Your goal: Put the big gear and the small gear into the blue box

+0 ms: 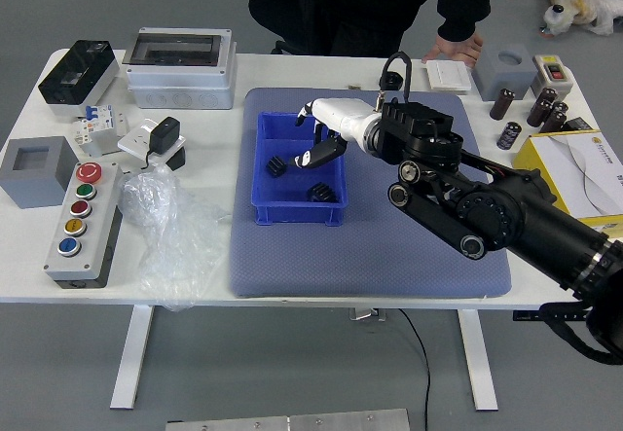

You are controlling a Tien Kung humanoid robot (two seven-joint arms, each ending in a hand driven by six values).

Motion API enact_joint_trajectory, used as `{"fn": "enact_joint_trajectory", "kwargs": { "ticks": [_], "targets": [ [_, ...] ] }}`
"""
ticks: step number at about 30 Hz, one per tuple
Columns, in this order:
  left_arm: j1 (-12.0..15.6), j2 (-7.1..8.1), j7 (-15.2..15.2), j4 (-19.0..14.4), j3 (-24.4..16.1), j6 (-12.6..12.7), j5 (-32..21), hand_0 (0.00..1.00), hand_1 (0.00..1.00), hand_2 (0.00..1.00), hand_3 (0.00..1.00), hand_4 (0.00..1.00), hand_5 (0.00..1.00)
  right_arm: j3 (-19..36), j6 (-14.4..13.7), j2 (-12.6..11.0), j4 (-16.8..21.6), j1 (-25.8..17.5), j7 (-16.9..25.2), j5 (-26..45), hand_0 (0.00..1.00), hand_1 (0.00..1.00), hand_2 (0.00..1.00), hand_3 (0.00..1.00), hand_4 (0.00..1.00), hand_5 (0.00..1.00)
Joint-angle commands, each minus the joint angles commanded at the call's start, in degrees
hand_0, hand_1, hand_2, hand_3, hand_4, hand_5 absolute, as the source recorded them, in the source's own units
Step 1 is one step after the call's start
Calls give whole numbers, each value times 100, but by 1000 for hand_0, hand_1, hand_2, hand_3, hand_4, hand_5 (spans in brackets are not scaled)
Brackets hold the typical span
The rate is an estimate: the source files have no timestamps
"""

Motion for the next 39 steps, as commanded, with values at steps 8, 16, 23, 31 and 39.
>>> {"fn": "enact_joint_trajectory", "kwargs": {
  "ticks": [8,16,23,31,39],
  "targets": [
    [24,18,-2,-2,-51,-1,35,862,830,827,782,601,375,115,9,-168,141,-1,-34,-56,462,522,671,842,910,506],
    [41,37,-8,-5,-121,-1,80,862,830,828,782,601,375,353,48,-447,375,-43,-98,-167,495,550,665,822,909,515],
    [51,60,-15,-9,-149,-2,118,862,830,827,783,601,375,566,57,-694,522,-146,-141,-241,523,570,664,790,853,532],
    [52,81,-23,-10,-149,2,133,862,831,828,782,601,375,801,28,-893,631,-292,-171,-329,543,573,666,711,712,555],
    [52,77,-32,-14,-200,1,172,862,830,828,781,600,374,1065,-26,-1039,746,-426,-199,-414,558,576,664,697,693,569]
  ]
}}
